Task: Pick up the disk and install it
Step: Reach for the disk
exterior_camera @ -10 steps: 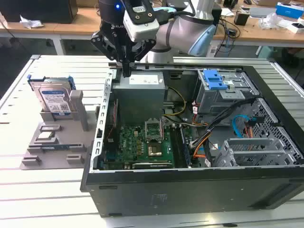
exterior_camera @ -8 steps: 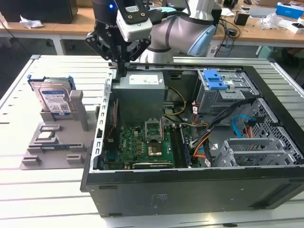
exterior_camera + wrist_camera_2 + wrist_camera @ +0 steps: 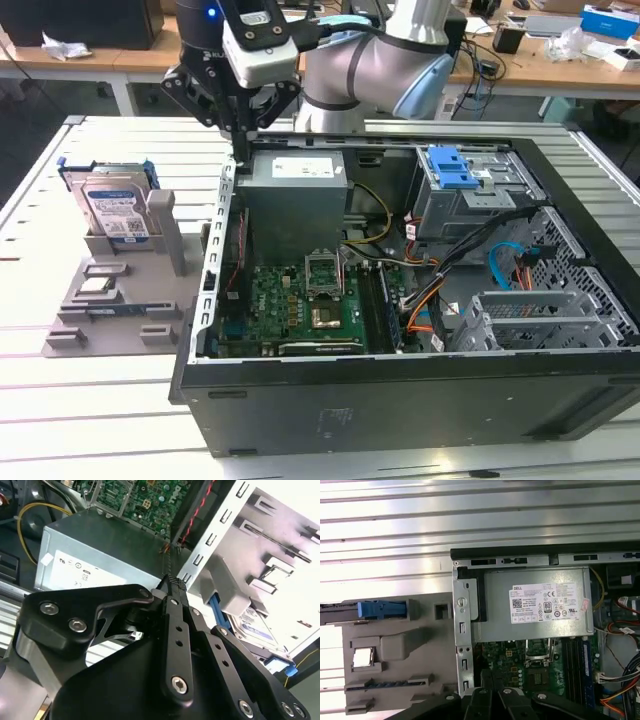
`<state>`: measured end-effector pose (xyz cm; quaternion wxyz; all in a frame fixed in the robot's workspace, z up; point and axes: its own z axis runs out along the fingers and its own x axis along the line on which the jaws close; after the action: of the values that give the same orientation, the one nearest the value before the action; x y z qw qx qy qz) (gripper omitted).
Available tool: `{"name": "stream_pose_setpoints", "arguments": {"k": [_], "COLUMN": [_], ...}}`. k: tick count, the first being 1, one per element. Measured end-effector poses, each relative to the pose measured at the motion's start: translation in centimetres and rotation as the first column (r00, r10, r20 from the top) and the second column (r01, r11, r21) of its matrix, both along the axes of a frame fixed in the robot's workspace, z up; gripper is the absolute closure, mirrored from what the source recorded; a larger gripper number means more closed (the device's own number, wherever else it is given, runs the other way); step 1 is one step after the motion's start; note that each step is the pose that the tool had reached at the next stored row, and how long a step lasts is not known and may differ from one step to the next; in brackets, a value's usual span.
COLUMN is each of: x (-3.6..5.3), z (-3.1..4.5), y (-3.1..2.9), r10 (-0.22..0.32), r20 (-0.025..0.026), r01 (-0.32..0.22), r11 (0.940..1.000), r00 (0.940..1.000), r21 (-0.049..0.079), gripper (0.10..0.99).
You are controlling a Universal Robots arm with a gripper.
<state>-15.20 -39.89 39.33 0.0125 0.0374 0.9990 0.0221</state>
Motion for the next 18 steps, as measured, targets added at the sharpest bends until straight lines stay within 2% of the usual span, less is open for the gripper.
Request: {"name": "stream_pose_setpoints", "arguments": {"k": [9, 11, 18], "x": [-2.12, -3.07, -4.55], "z": [0.0, 0.0, 0.0], "y": [0.0, 0.0, 0.0], "r10": [0.0, 0.0, 0.0], "r20": [0.0, 0.0, 0.0], "r01": [0.0, 0.0, 0.0], "r11": [1.0, 1.0, 1.0], "r00": [1.0, 1.0, 1.0], "r21": [0.0, 0.0, 0.0], "gripper": [0.98, 0.98, 0.98]}}
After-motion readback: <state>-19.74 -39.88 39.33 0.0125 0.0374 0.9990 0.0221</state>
